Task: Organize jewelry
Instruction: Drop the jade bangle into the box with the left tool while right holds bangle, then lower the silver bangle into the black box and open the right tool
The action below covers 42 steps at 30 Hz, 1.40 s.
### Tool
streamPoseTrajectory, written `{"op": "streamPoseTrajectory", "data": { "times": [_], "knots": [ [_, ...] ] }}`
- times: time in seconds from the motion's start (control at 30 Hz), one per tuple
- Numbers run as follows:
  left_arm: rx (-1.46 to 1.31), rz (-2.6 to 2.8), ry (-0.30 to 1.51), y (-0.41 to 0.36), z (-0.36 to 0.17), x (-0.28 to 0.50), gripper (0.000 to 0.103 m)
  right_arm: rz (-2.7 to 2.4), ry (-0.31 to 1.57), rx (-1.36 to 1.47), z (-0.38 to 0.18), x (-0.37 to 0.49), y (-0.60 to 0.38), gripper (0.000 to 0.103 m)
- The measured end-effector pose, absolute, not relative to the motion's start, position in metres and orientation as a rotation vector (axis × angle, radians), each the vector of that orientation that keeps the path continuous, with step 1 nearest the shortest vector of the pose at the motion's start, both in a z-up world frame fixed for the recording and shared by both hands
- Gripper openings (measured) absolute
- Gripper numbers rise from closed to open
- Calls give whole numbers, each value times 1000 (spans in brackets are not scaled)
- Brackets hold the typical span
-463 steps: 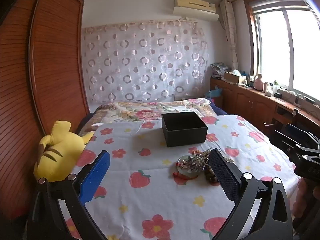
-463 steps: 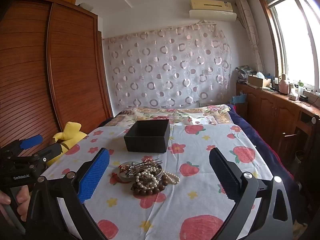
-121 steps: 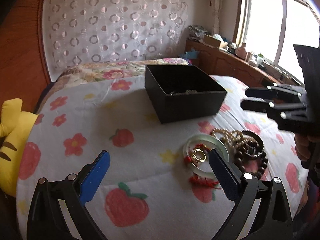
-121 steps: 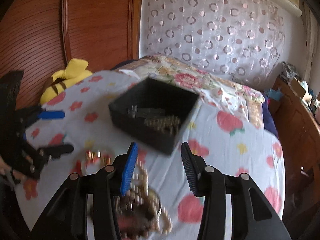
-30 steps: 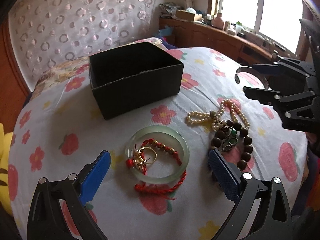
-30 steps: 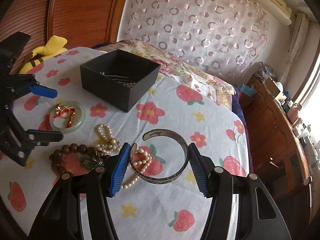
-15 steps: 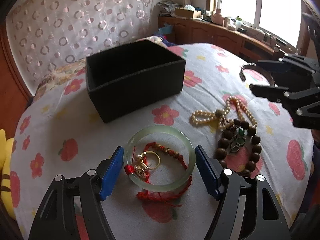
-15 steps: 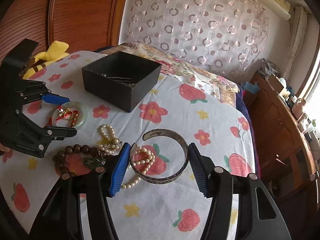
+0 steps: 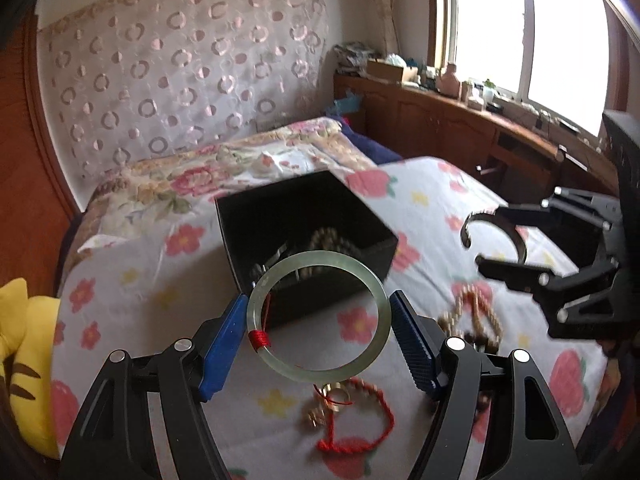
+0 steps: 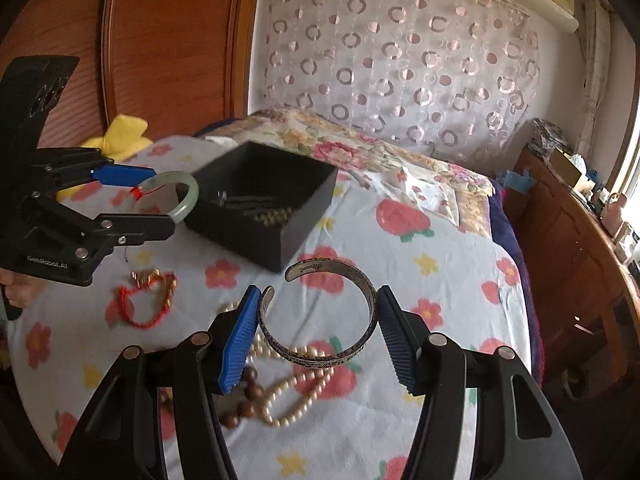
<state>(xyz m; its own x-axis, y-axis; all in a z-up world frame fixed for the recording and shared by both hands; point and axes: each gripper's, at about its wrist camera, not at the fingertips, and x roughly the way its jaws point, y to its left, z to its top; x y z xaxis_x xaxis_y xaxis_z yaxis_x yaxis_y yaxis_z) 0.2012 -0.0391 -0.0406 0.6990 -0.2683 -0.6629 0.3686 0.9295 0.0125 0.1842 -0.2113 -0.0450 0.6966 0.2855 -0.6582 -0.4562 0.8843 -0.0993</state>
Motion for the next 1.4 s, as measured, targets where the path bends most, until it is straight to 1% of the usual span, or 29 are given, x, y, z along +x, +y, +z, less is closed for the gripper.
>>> {"op": "streamPoseTrajectory", "data": {
  "times": [0.2, 0.47, 0.83, 0.87, 0.93, 0.97, 1.17, 1.23, 1.3, 1.4],
  "knots": [
    [137, -326, 721, -39, -33, 232, 69, 430, 671, -236, -40, 191, -206, 61],
    [125, -294, 774, -44, -42, 273, 69, 433, 662, -216, -37, 195, -211, 61],
    [140, -292, 804, -47, -59, 270, 69, 424, 685, -204, -45, 206, -215, 61],
    [136, -297, 799, -46, -57, 268, 70, 424, 687, -203, -45, 207, -215, 61],
    [136, -286, 781, -45, -54, 265, 76, 426, 687, -204, -44, 210, -211, 61],
    [135, -286, 776, -44, -52, 265, 77, 426, 687, -205, -44, 212, -211, 61],
    [116, -274, 736, -32, -38, 256, 77, 438, 679, -209, -40, 222, -203, 61],
    [113, -261, 720, -24, -34, 250, 79, 448, 675, -210, -37, 229, -196, 61],
    [109, -248, 705, -17, -32, 244, 83, 462, 667, -211, -34, 239, -187, 61],
    [101, -231, 692, -3, -30, 238, 86, 484, 664, -213, -31, 254, -170, 61]
  ]
}}
